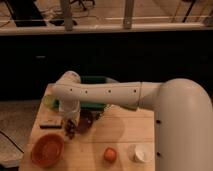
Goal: Place grapes in red bowl
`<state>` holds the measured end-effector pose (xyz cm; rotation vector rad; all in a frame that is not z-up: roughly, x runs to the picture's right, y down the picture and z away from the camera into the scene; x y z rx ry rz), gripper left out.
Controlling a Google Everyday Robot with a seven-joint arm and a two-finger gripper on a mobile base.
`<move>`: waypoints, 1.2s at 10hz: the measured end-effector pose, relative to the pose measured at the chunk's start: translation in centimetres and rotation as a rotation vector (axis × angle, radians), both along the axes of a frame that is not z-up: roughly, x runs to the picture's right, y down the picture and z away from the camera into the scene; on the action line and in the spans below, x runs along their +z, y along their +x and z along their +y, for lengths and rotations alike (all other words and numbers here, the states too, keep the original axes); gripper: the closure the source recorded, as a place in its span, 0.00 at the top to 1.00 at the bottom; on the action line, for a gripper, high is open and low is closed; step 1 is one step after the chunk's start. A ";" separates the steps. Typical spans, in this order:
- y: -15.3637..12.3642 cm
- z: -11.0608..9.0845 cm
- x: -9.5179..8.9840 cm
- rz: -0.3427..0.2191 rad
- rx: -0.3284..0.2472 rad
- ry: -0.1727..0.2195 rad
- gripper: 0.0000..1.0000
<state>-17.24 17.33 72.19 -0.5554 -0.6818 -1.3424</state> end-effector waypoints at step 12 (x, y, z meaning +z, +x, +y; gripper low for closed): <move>0.3 -0.4 0.8 -0.006 -0.013 -0.010 0.00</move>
